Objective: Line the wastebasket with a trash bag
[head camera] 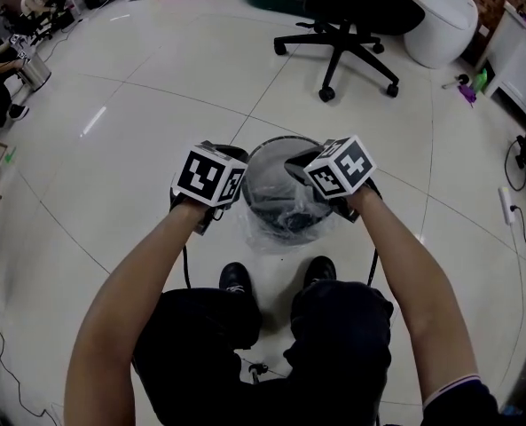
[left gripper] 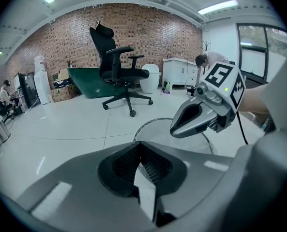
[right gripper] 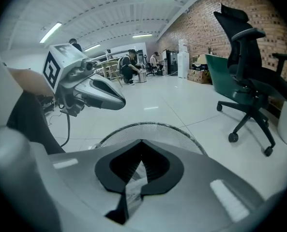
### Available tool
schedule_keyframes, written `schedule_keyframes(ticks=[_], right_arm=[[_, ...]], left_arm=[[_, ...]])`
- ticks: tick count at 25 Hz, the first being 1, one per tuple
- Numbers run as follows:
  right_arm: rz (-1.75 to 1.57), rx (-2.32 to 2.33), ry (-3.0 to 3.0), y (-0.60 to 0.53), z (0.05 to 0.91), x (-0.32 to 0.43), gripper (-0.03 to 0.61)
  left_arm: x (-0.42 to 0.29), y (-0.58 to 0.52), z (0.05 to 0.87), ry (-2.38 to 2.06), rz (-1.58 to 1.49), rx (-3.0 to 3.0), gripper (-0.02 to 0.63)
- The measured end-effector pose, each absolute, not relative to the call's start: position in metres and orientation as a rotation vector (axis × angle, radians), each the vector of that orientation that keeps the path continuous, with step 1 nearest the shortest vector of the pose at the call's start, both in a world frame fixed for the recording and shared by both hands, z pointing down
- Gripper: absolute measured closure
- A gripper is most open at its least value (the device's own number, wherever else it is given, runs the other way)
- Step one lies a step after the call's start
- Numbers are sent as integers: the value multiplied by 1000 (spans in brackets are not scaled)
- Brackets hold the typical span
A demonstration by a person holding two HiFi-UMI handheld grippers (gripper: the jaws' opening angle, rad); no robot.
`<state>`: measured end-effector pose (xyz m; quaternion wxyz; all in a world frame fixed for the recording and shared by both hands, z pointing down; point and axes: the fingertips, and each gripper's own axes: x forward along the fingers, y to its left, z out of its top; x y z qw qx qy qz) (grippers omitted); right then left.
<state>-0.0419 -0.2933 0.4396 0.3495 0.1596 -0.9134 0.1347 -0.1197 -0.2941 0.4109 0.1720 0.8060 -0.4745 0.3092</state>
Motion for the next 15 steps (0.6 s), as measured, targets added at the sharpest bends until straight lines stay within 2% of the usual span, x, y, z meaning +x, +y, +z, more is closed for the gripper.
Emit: schedule_keyframes(ticks=[6,15], right_arm=[[383,322,-2320,-296,469,-77,577],[438,295,-2215,-302,527,-96,577]], left_arm=[[-145,-296,424,-1393,823,2238,603],[-144,-283,443,-1280,858,2281,603]])
